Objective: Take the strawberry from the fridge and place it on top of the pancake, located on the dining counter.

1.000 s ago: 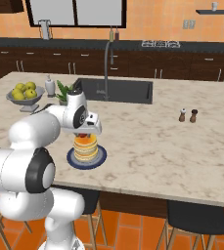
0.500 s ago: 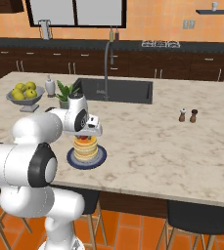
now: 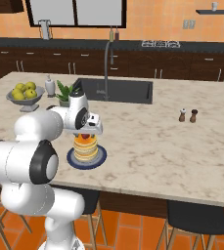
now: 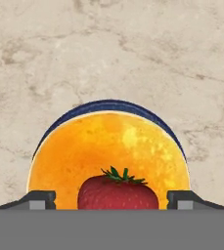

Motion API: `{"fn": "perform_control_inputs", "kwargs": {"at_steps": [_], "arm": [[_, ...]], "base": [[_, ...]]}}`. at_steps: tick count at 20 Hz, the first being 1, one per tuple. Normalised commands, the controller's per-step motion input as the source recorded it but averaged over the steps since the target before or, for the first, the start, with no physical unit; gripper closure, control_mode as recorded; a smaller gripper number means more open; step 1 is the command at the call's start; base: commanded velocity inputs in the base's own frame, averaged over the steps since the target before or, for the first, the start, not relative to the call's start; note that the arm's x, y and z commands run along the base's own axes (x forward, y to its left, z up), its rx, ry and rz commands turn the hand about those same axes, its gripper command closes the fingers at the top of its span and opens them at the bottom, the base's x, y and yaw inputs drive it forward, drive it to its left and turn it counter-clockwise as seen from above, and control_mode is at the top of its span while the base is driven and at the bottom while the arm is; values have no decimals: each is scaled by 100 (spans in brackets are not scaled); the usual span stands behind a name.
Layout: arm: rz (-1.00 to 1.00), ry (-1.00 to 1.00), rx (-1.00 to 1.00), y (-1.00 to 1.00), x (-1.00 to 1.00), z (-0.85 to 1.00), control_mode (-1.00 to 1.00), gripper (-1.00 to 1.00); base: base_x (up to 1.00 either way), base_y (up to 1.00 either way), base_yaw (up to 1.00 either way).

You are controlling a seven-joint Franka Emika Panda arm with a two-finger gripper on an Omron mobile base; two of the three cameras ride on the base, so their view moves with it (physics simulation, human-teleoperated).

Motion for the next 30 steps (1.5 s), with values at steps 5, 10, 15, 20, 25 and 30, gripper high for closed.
{"fn": "perform_control_inputs", "kwargs": {"at_steps": [5,10,15,20,25,30], "arm": [[0,0,0,0,0,0,-100,-100],[0,0,-1,0,0,7,-100,-100],[-6,0,-13,0,-4,58,-100,-100],[-8,-8,-4,0,-67,62,-100,-100],[-8,-15,0,1,-100,40,-100,-100],[-3,-19,0,28,-100,22,-100,-100]], "base": [[0,0,0],[0,0,0],[0,0,0],[0,0,0],[0,0,0],[0,0,0]]}}
